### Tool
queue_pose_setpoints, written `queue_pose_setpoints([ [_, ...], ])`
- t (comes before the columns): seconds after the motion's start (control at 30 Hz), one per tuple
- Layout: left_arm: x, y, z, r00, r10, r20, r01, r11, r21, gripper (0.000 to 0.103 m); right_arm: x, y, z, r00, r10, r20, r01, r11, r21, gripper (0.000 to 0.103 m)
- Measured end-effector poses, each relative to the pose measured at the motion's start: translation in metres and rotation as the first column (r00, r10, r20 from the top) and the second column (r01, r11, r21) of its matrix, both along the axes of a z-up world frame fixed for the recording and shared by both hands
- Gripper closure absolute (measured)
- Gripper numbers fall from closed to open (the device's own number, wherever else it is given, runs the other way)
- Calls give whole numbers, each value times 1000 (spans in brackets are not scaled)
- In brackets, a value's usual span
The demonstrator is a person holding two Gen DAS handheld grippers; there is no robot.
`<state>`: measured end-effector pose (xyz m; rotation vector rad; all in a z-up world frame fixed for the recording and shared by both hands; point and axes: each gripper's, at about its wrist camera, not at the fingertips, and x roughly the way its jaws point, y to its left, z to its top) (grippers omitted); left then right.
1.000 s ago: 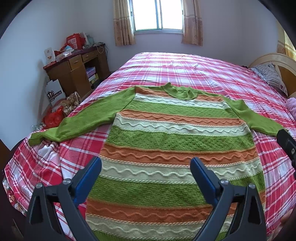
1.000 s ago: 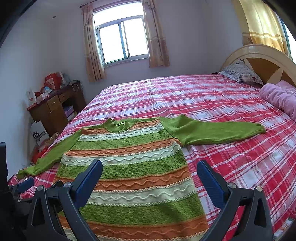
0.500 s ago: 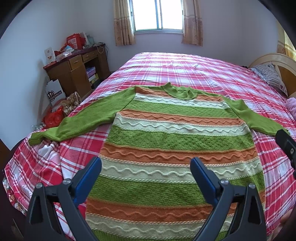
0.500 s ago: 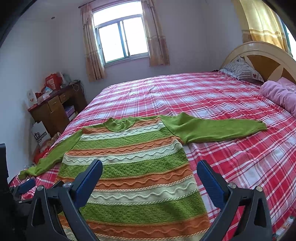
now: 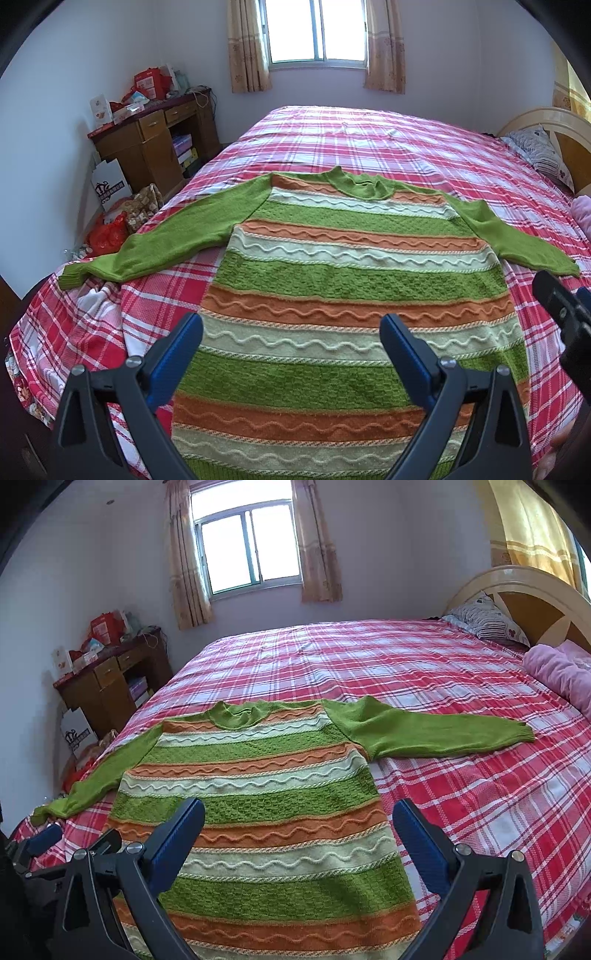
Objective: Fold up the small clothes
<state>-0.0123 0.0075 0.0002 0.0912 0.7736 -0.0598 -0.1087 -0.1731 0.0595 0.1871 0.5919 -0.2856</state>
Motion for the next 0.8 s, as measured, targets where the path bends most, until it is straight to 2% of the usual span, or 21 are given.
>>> queue_pose_setpoints([
  [0.43, 2, 2, -4, 1000, 13, 0, -13, 1000, 4, 4, 20, 10, -4, 999, 8, -42, -10, 999, -51, 1],
  [0.63, 9, 6, -8, 1000, 25, -11, -25, 1000, 6, 4, 29, 14, -2, 999, 18, -35, -20, 997, -68, 1],
  [0.8, 16, 4, -12, 1000, 27, -16, -27, 1000, 13, 4, 36, 9, -5, 999, 8, -40, -10, 998, -58, 1],
])
